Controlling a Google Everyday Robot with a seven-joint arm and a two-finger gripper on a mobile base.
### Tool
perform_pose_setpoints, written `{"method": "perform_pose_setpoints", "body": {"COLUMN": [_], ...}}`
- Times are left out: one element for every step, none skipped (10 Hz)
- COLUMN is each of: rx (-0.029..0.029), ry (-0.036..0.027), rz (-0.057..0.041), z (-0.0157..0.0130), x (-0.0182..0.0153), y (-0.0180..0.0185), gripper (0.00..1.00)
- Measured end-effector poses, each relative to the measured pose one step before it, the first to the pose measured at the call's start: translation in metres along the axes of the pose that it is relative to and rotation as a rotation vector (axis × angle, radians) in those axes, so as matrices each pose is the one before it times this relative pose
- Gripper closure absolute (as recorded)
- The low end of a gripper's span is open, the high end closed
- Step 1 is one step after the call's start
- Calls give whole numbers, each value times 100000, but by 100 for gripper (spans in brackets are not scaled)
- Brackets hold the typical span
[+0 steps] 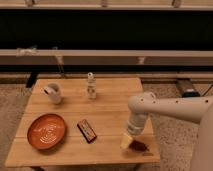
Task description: Place the pepper in the ceramic bowl
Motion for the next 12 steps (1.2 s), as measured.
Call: {"method": "perform_pose_setpoints", "body": {"rx": [702, 1717, 745, 850, 1279, 1343, 850, 712, 816, 783, 1216, 2173], "ry": [411, 1792, 1824, 2538, 2989, 3081, 1930, 1477, 2158, 1763, 1263, 635], "rz": [-854, -3347, -1626, -1586, -546, -174, -76, 2, -307, -679, -927, -1143], "z": [273, 356, 188, 255, 178, 197, 63, 8, 33, -20, -228, -739], "x": [124, -187, -228, -280, 4, 33, 26, 110, 85, -18, -113, -98], "y": [-60, 247, 230, 320, 125, 139, 108, 1, 72, 97, 26, -138], "gripper": [20, 20, 20, 21, 26, 38, 47, 55, 67, 77, 86, 96]}}
